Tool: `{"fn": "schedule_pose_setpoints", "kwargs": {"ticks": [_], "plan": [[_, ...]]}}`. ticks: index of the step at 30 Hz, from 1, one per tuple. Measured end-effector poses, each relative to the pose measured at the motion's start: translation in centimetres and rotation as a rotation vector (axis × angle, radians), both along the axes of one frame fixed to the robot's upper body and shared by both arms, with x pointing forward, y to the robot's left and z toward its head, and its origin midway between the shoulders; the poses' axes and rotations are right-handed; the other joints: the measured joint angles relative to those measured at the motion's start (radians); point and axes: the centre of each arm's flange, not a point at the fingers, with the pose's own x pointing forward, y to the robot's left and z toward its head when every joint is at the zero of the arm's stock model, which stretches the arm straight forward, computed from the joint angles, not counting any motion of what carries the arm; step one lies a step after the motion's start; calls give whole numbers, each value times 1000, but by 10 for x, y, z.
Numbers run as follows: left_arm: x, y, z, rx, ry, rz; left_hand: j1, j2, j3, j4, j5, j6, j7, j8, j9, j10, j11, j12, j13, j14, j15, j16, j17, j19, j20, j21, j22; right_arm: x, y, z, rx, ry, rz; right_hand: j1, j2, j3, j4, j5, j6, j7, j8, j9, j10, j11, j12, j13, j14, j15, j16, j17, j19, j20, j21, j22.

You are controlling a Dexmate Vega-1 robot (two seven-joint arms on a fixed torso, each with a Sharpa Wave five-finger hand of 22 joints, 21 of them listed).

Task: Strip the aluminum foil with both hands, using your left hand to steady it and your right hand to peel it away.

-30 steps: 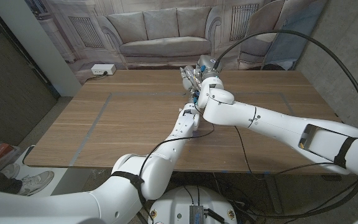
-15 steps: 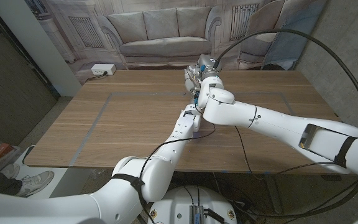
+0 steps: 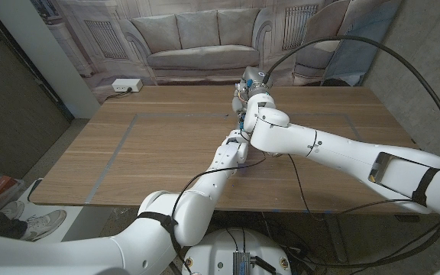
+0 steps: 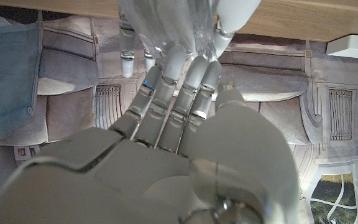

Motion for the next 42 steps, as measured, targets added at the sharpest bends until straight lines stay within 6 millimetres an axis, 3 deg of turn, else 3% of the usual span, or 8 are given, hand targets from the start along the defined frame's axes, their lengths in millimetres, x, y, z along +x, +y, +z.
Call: {"fn": "schedule_pose_setpoints", "kwargs": {"ticks": [8,12,16,21,25,30,35,42], "plan": [[-3,0,0,-10,4,-9,-33,1,-7,15,-18,5,5,-4,2,7,3,0,0,11,0,1,4,11,-11,4,5,-1,2,-1,-23,19,-4,-76,-68,-59,11,5,-168,-4,-92,-29,-141,10,-59,2,-48,12,1,-2,-7,15,44,7],[-3,0,0,-11,11,-14,-47,11,-7,23,-25,5,5,-5,3,7,3,0,0,11,0,1,5,24,-13,8,5,-2,7,-1,-52,14,-10,-49,-82,-64,-17,26,-294,8,-137,-11,-245,21,-82,16,-71,21,2,-2,39,0,102,32],[-5,2,1,-15,9,-13,-55,3,-7,24,-34,5,5,-8,3,7,4,4,5,11,0,1,5,26,-15,12,5,-2,7,-2,-70,18,-44,16,-76,-47,-51,34,-319,10,-139,1,-262,25,-85,19,-74,24,2,-3,56,-10,141,50],[-6,3,1,-18,12,-18,-58,0,-11,33,-41,10,-1,-5,12,8,-2,4,5,11,0,1,5,31,-20,12,5,-1,9,-2,-95,-3,-77,107,-80,-33,-81,34,-231,-10,-80,34,-206,-9,-23,52,-17,12,23,-23,71,-25,204,73],[-6,4,2,-23,10,-22,-75,4,-12,37,-48,-2,-5,3,19,3,-7,4,8,11,0,-5,5,31,-20,12,5,1,10,-4,-116,-27,-107,145,-82,-33,-81,34,-125,-34,5,82,-124,-44,63,117,46,-7,74,29,85,-38,256,65],[-6,6,4,-27,8,-24,-81,-2,-16,47,-48,-2,-5,1,26,1,-5,4,9,11,0,-5,4,31,-20,12,5,2,11,-5,-136,-59,-134,179,-56,-31,-71,34,-6,-48,65,88,-4,-59,97,99,107,-26,112,63,107,-46,318,57],[-6,6,6,-27,4,-28,-101,1,-17,50,-48,-15,-3,1,33,-3,-5,4,9,11,0,-9,4,43,-18,13,5,4,12,-7,-147,-105,-142,191,-47,-26,-65,28,74,-41,71,39,83,-50,76,23,150,-49,122,74,107,-46,370,51],[-3,1,3,14,6,-55,-128,-25,-35,73,-58,-91,-6,-7,54,-15,0,10,19,49,-4,-6,9,129,-36,37,2,7,12,-7,-159,-126,-129,201,-44,-20,-59,28,89,-40,52,6,91,-42,66,7,150,-49,90,61,107,-46,396,50]]}}
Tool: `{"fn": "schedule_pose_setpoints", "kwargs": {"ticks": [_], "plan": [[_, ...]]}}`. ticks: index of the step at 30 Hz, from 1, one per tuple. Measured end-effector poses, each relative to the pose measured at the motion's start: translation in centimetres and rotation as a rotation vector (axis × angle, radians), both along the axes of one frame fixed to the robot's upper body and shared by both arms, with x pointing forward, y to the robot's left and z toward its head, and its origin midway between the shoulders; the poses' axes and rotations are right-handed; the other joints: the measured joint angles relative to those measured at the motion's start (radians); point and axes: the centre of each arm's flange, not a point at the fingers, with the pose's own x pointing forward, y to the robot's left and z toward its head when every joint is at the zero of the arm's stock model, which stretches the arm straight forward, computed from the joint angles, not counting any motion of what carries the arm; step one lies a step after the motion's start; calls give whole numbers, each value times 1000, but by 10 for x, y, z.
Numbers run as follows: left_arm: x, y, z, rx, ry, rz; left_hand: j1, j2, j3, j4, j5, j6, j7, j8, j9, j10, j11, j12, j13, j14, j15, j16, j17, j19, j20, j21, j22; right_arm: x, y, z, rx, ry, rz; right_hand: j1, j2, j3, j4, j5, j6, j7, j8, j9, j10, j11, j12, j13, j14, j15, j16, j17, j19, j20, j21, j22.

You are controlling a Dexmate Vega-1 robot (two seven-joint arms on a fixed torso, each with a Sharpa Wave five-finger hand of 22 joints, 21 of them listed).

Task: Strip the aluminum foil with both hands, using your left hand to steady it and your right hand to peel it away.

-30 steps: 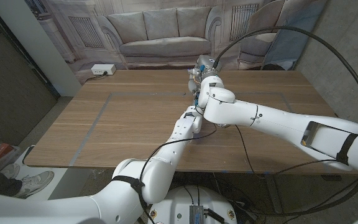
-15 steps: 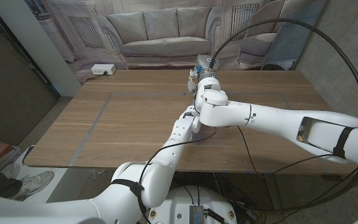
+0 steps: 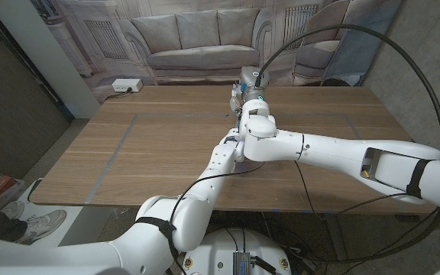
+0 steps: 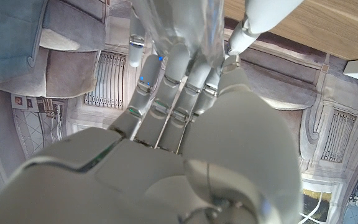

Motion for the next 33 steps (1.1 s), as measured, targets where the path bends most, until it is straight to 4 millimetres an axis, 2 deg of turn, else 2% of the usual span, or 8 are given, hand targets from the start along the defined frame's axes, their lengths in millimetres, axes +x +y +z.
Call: {"fn": "schedule_pose_setpoints", "kwargs": {"ticks": [6,13,17,21,25,27,30,33], "plan": [[2,-8,-11,93,8,-7,-52,-3,-17,24,-4,-28,-9,-14,4,27,16,16,5,57,-8,13,0,41,-13,9,0,1,2,2,-12,-12,15,-4,9,3,3,0,3,3,-12,-16,1,1,-6,-1,0,0,-19,-12,-3,-2,19,-5],[3,-12,-24,219,20,-9,-82,-9,-24,39,-4,-88,-33,-55,-18,34,23,24,9,51,-6,3,-3,24,9,-1,-3,2,4,6,-26,-17,22,-8,13,3,3,0,3,3,-19,-28,1,1,-8,3,10,1,-28,-9,-13,-2,31,-9],[2,-12,-29,299,22,-10,-77,-15,-15,39,-4,-62,-15,-55,-37,61,24,40,7,129,-19,17,-3,103,-13,20,-4,3,6,7,-34,-16,30,-9,14,3,2,0,3,3,-22,-28,1,1,-8,9,10,1,-36,-9,-24,-2,39,-14],[1,-13,-31,361,16,-15,-72,-20,-12,39,-4,-45,-1,-57,-45,72,29,43,6,142,-18,17,-3,126,-19,24,-5,3,8,9,-39,-18,37,-9,14,-2,7,0,3,4,-23,-29,1,1,-12,9,10,1,-44,-5,-24,-2,46,-17],[0,-12,-33,408,-3,-10,-92,-40,-21,59,-4,-67,-4,-86,-58,49,52,38,2,63,13,-17,-3,48,49,-19,-5,3,9,8,-44,-15,47,-9,14,-2,7,0,3,4,-23,-25,1,1,-16,9,10,1,-45,0,-29,4,51,-19],[-1,-12,-33,409,-22,-7,-114,-36,-29,67,-4,-61,1,-89,-59,48,50,36,2,53,13,-18,-3,30,54,-30,-5,3,10,9,-46,-18,51,-9,14,-2,7,0,3,4,-25,-23,1,1,-16,10,10,1,-53,0,-33,0,55,-23],[-1,-12,-33,388,-32,-2,-120,-42,-26,75,-4,49,28,-53,-61,159,34,87,5,156,-20,16,-2,70,8,-23,-2,2,10,8,-45,-18,57,-9,14,-2,7,-8,3,4,-25,-23,1,1,-16,13,10,1,-54,4,-35,-2,57,-23],[-2,-12,-35,360,-26,1,-106,-28,-10,63,-4,143,42,-14,-50,254,27,137,13,257,-46,42,3,69,-43,-22,2,2,11,9,-44,-21,60,-9,14,-2,6,-8,3,4,-25,-20,1,1,-16,12,10,1,-61,4,-37,0,61,-28]]}}
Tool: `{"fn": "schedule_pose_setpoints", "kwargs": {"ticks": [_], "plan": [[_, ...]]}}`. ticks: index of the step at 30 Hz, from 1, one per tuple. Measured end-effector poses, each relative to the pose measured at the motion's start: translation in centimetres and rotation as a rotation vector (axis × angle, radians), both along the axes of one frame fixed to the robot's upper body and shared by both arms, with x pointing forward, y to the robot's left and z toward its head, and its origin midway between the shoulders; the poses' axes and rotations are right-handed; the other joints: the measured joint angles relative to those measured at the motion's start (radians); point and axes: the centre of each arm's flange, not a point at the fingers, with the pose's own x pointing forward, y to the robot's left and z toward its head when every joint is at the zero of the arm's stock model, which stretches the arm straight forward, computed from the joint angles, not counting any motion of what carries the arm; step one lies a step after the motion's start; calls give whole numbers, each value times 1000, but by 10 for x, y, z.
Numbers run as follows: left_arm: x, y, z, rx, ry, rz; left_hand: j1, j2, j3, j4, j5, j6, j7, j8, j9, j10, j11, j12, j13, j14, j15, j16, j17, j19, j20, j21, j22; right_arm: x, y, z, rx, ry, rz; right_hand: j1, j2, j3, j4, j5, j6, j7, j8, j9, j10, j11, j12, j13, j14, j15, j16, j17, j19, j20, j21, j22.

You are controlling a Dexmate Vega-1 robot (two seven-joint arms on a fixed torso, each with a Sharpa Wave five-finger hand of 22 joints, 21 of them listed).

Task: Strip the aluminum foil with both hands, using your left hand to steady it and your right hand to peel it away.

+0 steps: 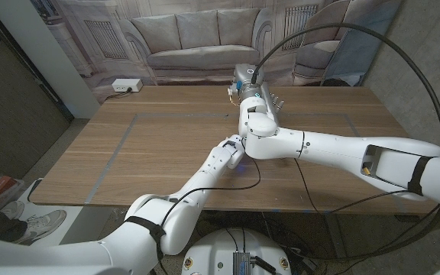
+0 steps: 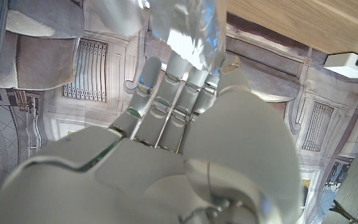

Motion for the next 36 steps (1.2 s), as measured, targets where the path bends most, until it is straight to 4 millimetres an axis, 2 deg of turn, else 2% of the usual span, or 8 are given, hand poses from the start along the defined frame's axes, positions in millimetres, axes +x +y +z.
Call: {"fn": "schedule_pose_setpoints", "kwargs": {"ticks": [2,7,9,13,20,24,29,36], "plan": [[0,1,-1,-20,6,14,11,10,10,-2,0,39,7,18,11,30,-2,19,5,43,-10,7,5,-5,-16,0,4,0,0,0,2,-1,2,0,0,0,0,0,0,0,0,0,0,0,0,-2,0,0,0,0,-3,3,4,0],[-2,5,-1,-59,27,37,31,31,26,-7,0,59,7,26,13,47,-6,37,14,111,-28,23,19,35,-54,27,19,-2,2,1,4,-7,5,0,0,0,0,0,-2,2,0,0,0,0,-6,0,0,0,-8,5,-8,-2,11,-7],[-3,5,-1,-69,32,39,39,38,38,-10,0,66,11,26,13,51,-9,41,15,124,-33,30,25,61,-58,39,24,-2,3,1,5,-8,4,0,0,0,0,0,-2,2,0,0,0,0,-6,1,0,0,-8,9,-8,-2,11,-9],[-4,7,-4,-84,67,47,57,57,57,-15,4,90,2,38,18,83,-3,60,22,165,-35,43,36,94,-74,59,24,-1,2,1,7,-7,-5,0,0,0,0,0,-2,2,0,0,0,0,-6,1,2,-2,-14,9,-8,-2,19,-14],[-6,8,-10,-101,117,39,82,60,73,-26,9,122,-5,57,31,129,4,89,38,277,-43,96,68,114,-82,79,38,0,-1,2,12,-7,-23,0,0,0,0,0,4,7,0,-3,0,0,-9,1,6,-6,-21,19,-12,1,27,-21],[-7,7,-14,-114,147,27,85,63,77,-31,9,121,6,64,37,120,5,91,46,272,-44,96,82,124,-87,85,42,1,-3,6,16,-15,-36,0,0,0,0,0,4,7,-1,-3,0,0,-13,5,6,-6,-25,19,-21,0,27,-25],[-7,6,-18,-125,169,22,84,62,84,-23,9,64,7,38,42,54,2,77,51,180,-41,61,99,131,-86,85,27,1,-5,11,18,-23,-49,0,0,0,0,0,4,7,-2,0,0,0,-13,11,14,-6,-29,28,-21,0,34,-28],[-7,5,-26,-140,200,8,60,39,80,-8,4,42,5,26,45,23,-4,58,35,125,-25,32,103,123,-64,81,14,1,-3,20,6,-42,-65,0,0,0,0,0,3,8,-3,6,5,5,-13,14,13,-6,-33,37,-31,-1,40,-36]]}}
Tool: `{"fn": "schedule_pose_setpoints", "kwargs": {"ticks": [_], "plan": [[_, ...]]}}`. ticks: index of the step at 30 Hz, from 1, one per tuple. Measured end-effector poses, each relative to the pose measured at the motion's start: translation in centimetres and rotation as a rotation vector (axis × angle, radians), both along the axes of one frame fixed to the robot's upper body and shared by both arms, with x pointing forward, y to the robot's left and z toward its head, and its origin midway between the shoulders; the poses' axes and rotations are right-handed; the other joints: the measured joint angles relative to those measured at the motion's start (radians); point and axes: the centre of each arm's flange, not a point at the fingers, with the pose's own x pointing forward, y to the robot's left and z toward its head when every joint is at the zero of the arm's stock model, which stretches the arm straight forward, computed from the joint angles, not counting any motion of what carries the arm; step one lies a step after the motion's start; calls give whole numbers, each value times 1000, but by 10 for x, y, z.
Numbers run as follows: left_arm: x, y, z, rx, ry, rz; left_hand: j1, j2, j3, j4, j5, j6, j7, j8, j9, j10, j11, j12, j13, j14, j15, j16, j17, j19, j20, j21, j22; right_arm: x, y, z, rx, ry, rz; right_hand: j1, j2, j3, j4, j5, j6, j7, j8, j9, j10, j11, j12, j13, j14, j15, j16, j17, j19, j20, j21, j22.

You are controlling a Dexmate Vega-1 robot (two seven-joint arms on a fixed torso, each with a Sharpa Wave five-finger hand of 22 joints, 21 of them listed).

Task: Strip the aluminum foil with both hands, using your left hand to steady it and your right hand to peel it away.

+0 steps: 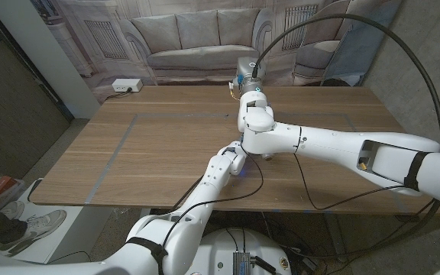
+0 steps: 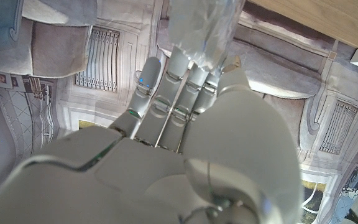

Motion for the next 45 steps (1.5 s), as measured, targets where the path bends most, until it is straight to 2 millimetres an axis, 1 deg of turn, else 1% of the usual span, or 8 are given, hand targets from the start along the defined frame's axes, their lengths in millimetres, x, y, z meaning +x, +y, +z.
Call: {"fn": "schedule_pose_setpoints", "kwargs": {"ticks": [13,16,19,20,24,33,34,45], "plan": [[1,3,-5,-5,-1,6,-11,-10,1,8,-4,-10,-8,-14,-1,-8,-3,-4,-6,-10,-12,-12,2,-9,9,-11,-8,3,1,14,-8,-30,-30,2,-2,0,0,0,0,0,-1,3,0,0,-4,6,0,0,-11,18,-9,2,11,-8],[1,4,-4,1,-8,12,-10,-10,14,-5,-2,-3,-15,-7,-1,9,-11,2,-6,4,-20,-12,2,-14,3,-15,-11,3,0,15,-7,-36,-34,2,-2,0,0,0,0,0,-1,4,4,-4,-6,9,0,0,-13,23,-9,2,16,-10],[0,4,-4,3,-12,11,3,2,23,-14,1,1,-18,-2,-1,14,-13,10,-5,14,-17,-12,2,-14,3,-15,-11,3,0,16,-6,-40,-35,2,-2,0,0,0,0,0,-1,8,4,-4,-8,10,0,0,-18,23,-9,2,17,-14],[2,6,-3,11,-20,29,21,0,26,-17,1,5,-22,-1,-1,23,-11,11,-5,18,-20,-12,2,-14,3,-15,-11,3,0,19,-5,-47,-41,2,-2,0,0,0,0,0,-1,8,7,0,-8,10,2,-2,-18,23,-9,2,17,-15],[2,8,-1,15,-29,42,36,2,35,-27,4,17,-27,8,1,41,-14,18,-5,35,-24,-12,2,-22,-4,-15,-11,3,-2,23,0,-57,-48,-3,-5,0,0,0,1,0,-1,9,9,2,-11,10,3,-3,-19,28,-9,2,17,-15],[2,9,2,17,-43,50,48,-2,47,-31,8,17,-27,9,1,43,-13,26,-2,37,-25,-11,5,-18,-8,-15,-11,2,-5,28,9,-74,-70,-3,-5,-3,3,6,6,5,-5,9,9,2,-11,17,5,-1,-30,37,-12,-2,22,-19],[2,11,3,16,-51,61,48,-2,49,-32,8,17,-27,9,2,43,-13,26,-2,37,-25,-11,5,-18,-8,-15,-11,1,-6,33,10,-85,-76,-3,-5,-3,3,6,6,5,-5,9,9,2,-11,19,5,-1,-30,37,-12,-2,22,-19],[1,11,5,12,-63,64,48,-2,51,-35,8,17,-26,8,2,42,-13,26,-3,37,-25,-19,5,-18,-8,-15,-11,-7,-12,42,24,-138,-104,-1,-3,-6,5,6,6,5,-8,19,9,2,-19,24,5,-1,-37,51,-17,2,22,-24]]}}
